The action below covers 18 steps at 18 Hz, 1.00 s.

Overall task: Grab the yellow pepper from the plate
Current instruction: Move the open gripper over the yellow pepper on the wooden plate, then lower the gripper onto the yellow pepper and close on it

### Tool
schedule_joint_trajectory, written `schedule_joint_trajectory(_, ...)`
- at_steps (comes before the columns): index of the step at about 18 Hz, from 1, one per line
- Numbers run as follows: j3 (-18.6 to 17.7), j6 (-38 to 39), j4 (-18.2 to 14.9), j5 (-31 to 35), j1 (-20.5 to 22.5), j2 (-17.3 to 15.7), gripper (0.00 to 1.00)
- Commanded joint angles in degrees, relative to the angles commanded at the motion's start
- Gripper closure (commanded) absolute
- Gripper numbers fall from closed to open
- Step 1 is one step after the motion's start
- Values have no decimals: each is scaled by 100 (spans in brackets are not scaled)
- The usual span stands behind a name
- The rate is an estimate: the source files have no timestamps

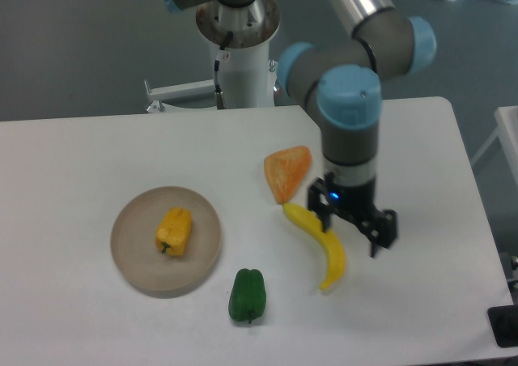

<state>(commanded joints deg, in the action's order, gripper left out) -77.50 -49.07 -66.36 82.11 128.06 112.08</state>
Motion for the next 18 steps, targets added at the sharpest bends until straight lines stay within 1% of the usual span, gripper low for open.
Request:
schedule_joint_trajectory(2,-396,536,44,-335,-166,-264,0)
schedule_joint_trajectory(4,-774,888,140,-354,-351,-475,0)
schedule_joint_trajectory(6,-986,1257,429,-406,-562,-555,0)
schedule_joint_trajectory(8,-1152,1653,510,-555,-720,-573,0)
schedule_joint_trajectory(9,-1232,1750,553,-582,-756,-599,0)
schedule_joint_trajectory(11,-1390,1821,668,-582,-957,-599,0)
schedule_joint_trajectory(12,-1513,1830,790,-582,-1010,-599,0)
schedule_joint_trajectory(15,-1873,1866,1361,-573,-1116,-555,0)
schedule_joint_trajectory(17,-2049,1848,1625,-547,-1265,-468,0)
schedule_joint_trajectory(18,-2085,1857,1696,-538,-1283,-441,0)
